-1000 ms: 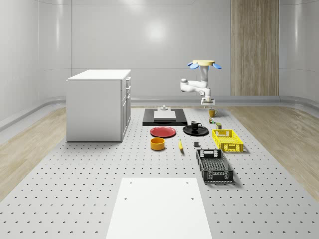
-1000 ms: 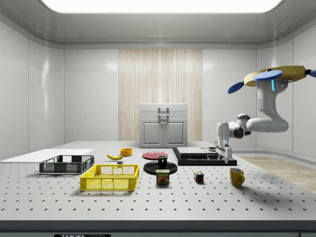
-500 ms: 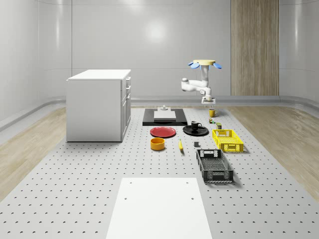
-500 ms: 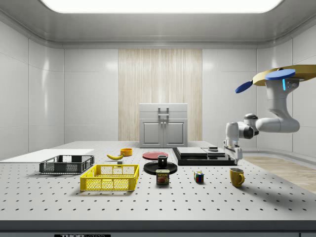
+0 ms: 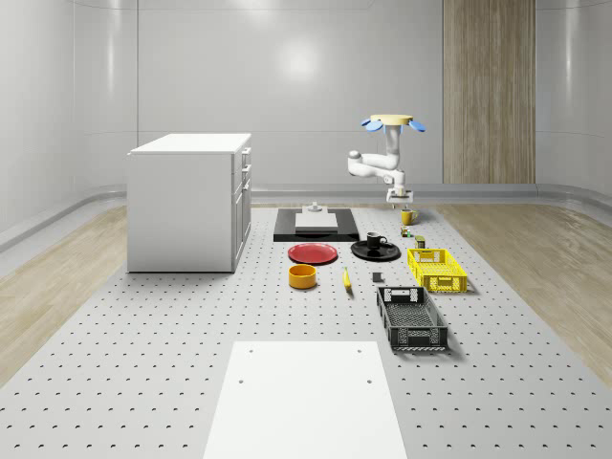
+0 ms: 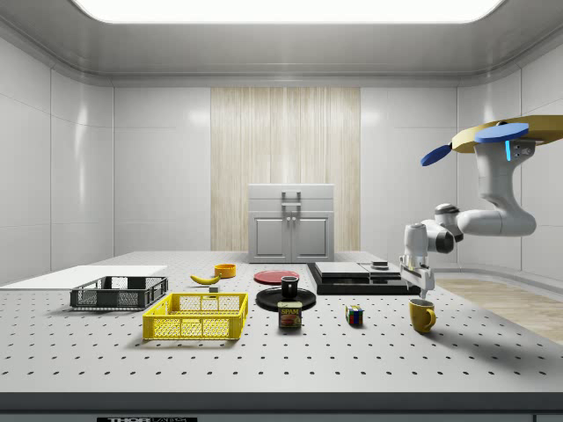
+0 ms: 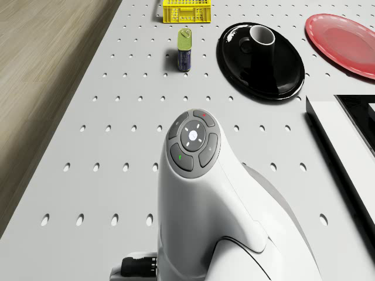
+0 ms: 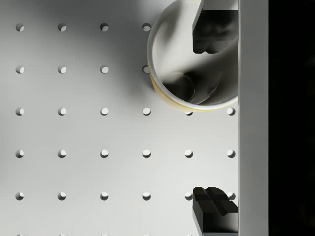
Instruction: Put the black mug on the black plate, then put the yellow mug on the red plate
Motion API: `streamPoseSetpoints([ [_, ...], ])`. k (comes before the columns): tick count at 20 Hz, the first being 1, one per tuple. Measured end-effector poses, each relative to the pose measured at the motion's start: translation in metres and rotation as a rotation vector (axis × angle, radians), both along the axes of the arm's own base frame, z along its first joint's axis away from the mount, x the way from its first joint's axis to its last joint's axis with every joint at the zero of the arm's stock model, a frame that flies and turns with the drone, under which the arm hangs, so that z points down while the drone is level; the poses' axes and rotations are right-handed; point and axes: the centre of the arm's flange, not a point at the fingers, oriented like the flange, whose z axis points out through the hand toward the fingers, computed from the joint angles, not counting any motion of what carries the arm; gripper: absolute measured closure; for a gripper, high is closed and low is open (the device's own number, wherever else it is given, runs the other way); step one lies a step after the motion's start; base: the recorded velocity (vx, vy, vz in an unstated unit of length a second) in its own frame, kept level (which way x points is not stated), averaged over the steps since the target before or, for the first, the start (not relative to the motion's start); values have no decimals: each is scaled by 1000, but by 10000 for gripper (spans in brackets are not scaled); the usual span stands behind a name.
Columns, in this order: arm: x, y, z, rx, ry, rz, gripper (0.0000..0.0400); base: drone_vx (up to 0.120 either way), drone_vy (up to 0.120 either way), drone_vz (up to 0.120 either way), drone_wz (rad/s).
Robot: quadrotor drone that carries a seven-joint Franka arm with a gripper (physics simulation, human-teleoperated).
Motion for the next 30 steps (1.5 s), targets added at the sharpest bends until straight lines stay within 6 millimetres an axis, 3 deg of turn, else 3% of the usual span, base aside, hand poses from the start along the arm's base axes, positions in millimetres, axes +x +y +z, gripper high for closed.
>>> streamPoseSetpoints([
  [15, 1, -11, 27, 0, 0, 0, 0, 0, 0, 0, 0],
  [30, 15, -12, 39, 0, 0, 0, 0, 0, 0, 0, 0],
])
